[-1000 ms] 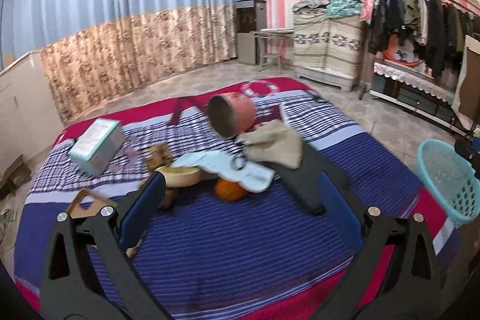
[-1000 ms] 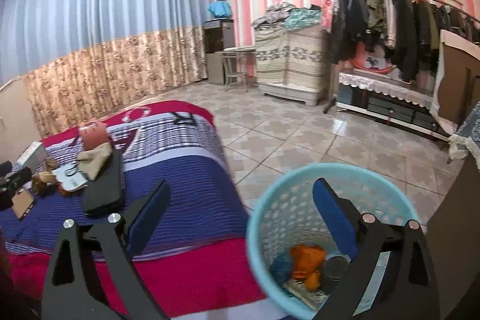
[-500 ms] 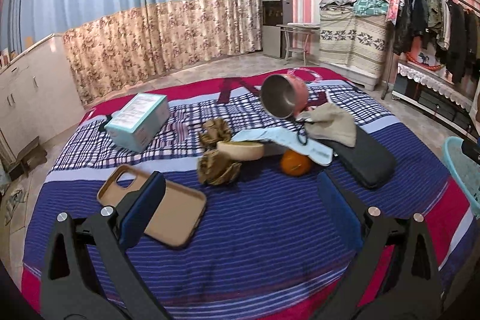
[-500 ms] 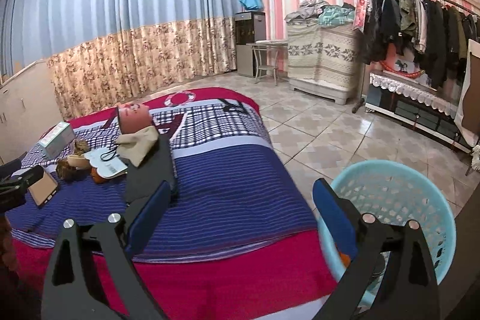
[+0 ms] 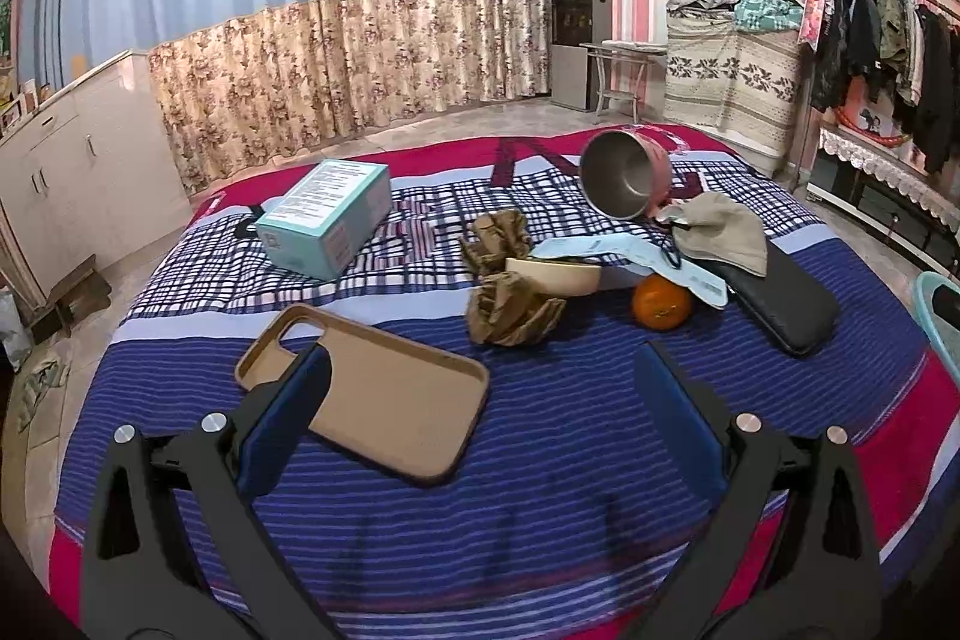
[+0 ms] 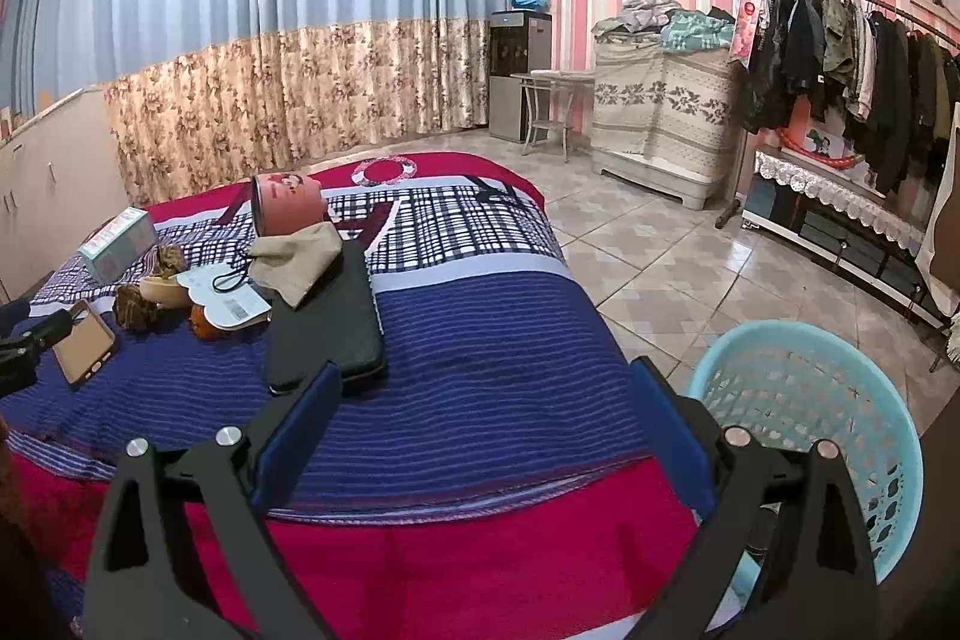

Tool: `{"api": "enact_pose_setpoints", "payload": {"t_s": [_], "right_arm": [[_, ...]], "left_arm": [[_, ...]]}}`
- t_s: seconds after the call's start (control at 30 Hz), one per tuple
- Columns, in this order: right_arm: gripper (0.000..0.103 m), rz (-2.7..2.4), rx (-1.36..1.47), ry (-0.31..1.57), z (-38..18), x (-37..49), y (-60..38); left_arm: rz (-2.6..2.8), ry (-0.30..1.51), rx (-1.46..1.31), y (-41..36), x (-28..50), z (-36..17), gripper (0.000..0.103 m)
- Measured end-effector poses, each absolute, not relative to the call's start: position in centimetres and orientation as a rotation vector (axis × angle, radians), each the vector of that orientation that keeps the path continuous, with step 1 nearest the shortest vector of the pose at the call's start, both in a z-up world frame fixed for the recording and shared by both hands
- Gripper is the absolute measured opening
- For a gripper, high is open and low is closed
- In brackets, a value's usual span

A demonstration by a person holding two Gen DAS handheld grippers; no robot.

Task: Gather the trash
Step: 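Move both tools back over the bed toward the brown crumpled bag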

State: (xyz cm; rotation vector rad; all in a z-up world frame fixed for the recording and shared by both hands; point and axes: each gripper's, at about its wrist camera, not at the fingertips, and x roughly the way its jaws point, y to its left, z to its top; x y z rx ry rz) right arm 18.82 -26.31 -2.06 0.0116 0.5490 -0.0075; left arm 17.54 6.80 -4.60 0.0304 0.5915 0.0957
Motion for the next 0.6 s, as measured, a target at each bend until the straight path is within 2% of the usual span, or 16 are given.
{"api": "enact_pose_setpoints", "payload": {"t_s": [0.6], "right_arm": [[0.094, 0.092, 0.005, 0.615, -4.0, 21.0, -22.0]], "left_arm": [[0.126, 0.645, 0.001, 10.8, 18.7, -6.4, 0.097]]}}
